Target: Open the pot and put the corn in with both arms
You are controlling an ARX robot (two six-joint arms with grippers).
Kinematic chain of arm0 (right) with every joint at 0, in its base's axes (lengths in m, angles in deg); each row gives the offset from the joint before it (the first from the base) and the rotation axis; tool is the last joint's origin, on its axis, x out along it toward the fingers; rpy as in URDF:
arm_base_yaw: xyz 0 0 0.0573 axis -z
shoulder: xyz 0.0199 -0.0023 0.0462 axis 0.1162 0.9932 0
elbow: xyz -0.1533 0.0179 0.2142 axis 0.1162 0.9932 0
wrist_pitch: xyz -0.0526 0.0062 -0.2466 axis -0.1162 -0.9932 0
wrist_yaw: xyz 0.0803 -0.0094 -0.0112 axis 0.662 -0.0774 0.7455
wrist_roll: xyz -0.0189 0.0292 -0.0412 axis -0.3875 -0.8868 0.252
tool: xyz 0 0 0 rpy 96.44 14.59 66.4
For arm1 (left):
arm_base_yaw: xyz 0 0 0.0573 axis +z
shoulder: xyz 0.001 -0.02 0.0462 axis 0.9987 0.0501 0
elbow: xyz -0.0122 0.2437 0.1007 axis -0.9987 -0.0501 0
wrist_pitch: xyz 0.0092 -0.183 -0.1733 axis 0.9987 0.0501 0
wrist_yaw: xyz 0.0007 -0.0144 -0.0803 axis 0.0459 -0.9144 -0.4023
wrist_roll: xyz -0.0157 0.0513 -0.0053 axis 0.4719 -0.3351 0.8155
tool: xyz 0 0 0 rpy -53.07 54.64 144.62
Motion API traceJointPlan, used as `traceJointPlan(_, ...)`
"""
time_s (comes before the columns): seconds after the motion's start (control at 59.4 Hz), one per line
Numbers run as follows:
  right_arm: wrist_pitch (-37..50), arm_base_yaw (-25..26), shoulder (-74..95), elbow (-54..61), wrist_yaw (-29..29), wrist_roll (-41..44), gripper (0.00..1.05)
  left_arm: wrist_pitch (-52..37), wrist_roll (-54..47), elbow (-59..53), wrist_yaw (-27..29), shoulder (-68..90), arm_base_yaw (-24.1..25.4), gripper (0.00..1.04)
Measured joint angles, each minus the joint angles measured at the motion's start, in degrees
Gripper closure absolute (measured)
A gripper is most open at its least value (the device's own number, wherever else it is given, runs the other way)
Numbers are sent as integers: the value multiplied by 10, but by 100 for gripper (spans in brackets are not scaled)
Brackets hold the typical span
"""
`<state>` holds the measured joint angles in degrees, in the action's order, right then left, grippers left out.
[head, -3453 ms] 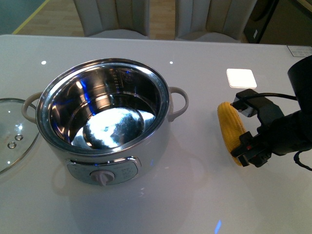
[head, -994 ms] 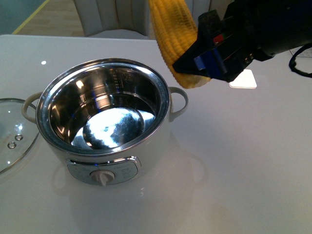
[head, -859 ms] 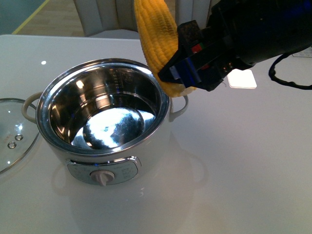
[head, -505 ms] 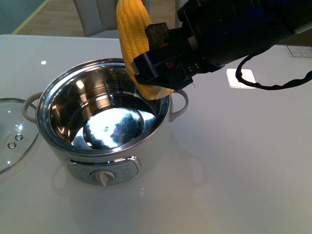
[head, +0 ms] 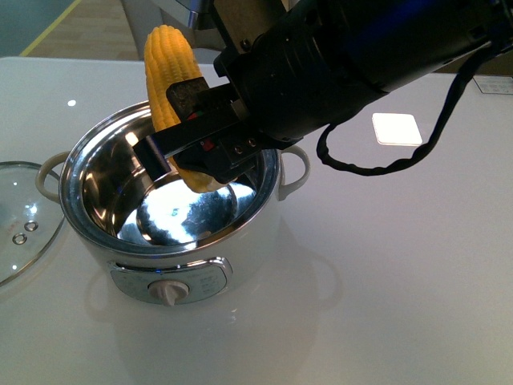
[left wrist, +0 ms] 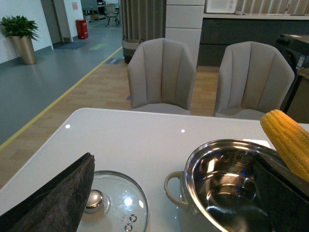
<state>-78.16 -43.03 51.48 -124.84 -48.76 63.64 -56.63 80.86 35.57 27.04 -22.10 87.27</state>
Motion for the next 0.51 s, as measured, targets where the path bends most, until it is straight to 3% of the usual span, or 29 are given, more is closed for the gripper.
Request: traceJointPlan(0.505,-3,-28,31,-29,-9,-16,82,0,0,0,0,0,0,7)
